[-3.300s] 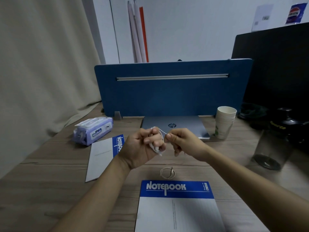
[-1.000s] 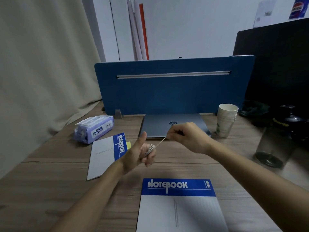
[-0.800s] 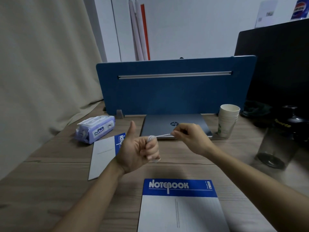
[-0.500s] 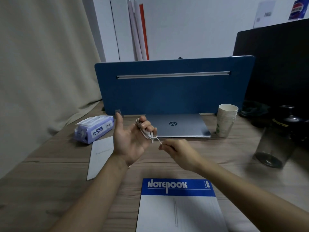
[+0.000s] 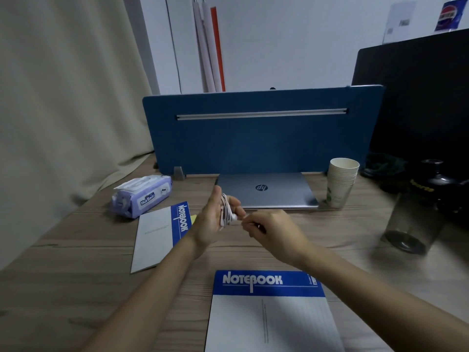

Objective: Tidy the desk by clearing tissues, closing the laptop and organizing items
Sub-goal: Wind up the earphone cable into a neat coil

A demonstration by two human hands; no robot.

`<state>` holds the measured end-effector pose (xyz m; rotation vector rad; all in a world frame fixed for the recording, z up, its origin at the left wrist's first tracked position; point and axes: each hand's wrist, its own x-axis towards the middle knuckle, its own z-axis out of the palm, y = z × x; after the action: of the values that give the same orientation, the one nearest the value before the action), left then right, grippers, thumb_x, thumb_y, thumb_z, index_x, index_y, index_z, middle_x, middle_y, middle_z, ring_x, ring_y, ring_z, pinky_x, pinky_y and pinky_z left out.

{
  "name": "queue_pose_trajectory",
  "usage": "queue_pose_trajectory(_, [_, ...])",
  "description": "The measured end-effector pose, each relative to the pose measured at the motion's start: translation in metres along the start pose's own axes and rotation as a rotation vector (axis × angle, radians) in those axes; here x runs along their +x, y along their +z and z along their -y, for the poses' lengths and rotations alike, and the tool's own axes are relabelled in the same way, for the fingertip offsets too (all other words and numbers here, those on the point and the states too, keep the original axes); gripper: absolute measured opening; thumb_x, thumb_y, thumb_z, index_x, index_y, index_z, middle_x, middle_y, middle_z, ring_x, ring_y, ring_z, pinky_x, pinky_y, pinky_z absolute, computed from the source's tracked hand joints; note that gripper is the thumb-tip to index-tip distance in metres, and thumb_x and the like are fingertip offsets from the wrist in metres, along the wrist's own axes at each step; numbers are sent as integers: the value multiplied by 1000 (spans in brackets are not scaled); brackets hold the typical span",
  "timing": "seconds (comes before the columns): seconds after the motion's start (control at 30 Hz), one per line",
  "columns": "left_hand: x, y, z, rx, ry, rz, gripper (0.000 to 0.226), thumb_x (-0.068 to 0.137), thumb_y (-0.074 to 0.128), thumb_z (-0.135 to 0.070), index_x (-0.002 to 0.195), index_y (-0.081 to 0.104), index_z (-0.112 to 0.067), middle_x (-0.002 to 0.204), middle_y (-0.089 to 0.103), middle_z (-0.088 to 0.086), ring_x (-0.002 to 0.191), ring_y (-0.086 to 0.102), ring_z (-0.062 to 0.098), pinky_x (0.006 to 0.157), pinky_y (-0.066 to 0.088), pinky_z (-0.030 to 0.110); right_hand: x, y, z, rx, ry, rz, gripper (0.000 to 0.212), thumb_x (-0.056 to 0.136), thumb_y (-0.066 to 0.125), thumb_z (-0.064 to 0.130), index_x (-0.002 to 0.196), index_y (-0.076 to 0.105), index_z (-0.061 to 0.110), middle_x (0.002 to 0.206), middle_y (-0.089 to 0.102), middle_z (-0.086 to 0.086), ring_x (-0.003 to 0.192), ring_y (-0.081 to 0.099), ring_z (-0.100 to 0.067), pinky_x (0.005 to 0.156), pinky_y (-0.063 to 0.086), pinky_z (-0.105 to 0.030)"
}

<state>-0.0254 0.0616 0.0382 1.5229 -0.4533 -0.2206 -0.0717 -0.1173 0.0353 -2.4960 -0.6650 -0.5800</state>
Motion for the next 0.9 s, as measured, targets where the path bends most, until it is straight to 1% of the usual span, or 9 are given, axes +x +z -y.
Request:
queue_pose_trajectory(0.23, [-8,11,-2,320,-96,78,80,89,21,-74,96,65,-8,85,69,8,85,64,19,96,47,46,-3,-4,2,-142,-37,-129,12,84,69,37,84,67,25,80,63,12,69,54,-7,58,50,-29])
queue_pose_trajectory(0.33, [-11,14,-4,375,-137,142,82,93,18,-70,91,67,-4,83,70,14,81,67,24,91,51,44,-2,-4,3,-131,-57,-124,14,81,72,35,83,65,24,85,57,9,76,50,-9,64,45,-25])
queue_pose_trajectory(0.4, [-12,15,-3,395,-159,167,81,91,18,-73,88,67,-9,75,69,13,72,68,20,83,54,39,0,-3,1,-38,-22,-82,16,79,74,34,83,63,23,91,54,8,85,49,-13,72,44,-26])
queue_pose_trajectory(0.53, [-12,17,5,293,-222,230,77,88,22,-78,117,62,-19,60,55,4,58,55,17,70,54,37,3,-1,-1,333,180,95,25,79,76,27,95,57,25,106,53,7,102,51,-10,82,43,-22])
queue_pose_trajectory(0.6, [-13,17,7,293,-244,281,78,85,21,-83,95,71,-24,56,52,0,56,51,17,74,50,42,4,-3,0,600,290,238,30,82,73,21,107,57,22,110,61,2,104,60,-14,87,52,-29])
queue_pose_trajectory(0.67, [-13,16,7,261,-269,322,79,82,21,-86,64,63,-22,55,52,0,54,50,16,77,49,45,4,-6,0,856,307,359,23,86,68,12,108,60,13,100,71,-11,91,70,-23,81,57,-32])
queue_pose_trajectory(0.73, [-12,15,8,193,-286,357,77,81,22,-87,63,53,-18,56,52,1,54,49,16,76,48,42,4,-6,1,893,304,366,16,88,67,10,104,63,8,91,73,-15,82,72,-24,76,55,-27])
queue_pose_trajectory(0.8, [-12,12,10,105,-289,356,74,83,26,-84,66,56,-18,58,53,3,54,51,15,72,51,34,4,-4,0,838,346,307,21,86,70,14,104,64,4,90,72,-17,80,70,-22,75,56,-30])
queue_pose_trajectory(0.9, [-13,11,12,16,-243,261,67,91,41,-69,88,63,-5,61,56,6,53,54,15,76,57,37,5,0,-2,794,373,225,23,85,72,15,99,62,1,83,71,-10,74,67,-16,68,54,-26])
